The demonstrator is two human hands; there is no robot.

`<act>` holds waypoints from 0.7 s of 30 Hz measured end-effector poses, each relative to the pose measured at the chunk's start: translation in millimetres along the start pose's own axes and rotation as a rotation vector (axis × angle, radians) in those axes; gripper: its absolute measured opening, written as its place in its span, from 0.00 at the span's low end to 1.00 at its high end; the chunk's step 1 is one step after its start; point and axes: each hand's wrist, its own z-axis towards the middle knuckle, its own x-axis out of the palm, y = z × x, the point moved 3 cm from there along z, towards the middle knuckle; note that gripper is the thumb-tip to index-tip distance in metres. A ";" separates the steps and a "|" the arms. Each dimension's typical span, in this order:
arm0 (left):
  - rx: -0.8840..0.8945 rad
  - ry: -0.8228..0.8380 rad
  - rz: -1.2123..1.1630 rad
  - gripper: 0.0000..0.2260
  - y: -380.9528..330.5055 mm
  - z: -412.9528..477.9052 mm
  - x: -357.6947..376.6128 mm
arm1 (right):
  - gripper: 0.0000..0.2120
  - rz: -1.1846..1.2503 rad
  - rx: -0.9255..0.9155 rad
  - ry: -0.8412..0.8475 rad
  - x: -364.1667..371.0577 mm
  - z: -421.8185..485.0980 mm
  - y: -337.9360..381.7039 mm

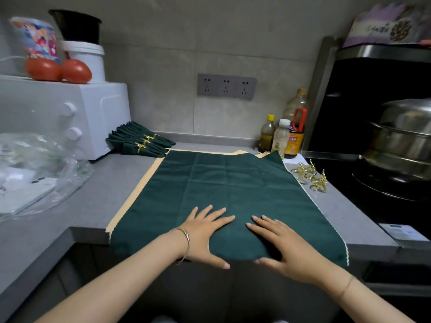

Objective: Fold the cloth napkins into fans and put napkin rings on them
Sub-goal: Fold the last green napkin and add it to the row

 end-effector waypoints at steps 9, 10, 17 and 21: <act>-0.029 -0.078 -0.277 0.22 22.6 -19.3 -27.5 | 0.22 -0.002 0.073 0.044 -27.5 -5.8 -7.3; -0.044 -0.094 -0.258 0.19 28.9 -21.7 -34.0 | 0.20 -0.009 0.103 0.044 -31.6 -5.6 -14.1; -0.193 -0.088 -0.222 0.17 79.2 -23.1 -80.8 | 0.14 0.211 0.258 0.105 -77.7 6.4 -45.5; -0.216 0.080 -0.352 0.19 79.6 -20.2 -103.6 | 0.12 0.396 0.358 0.281 -105.4 11.4 -50.5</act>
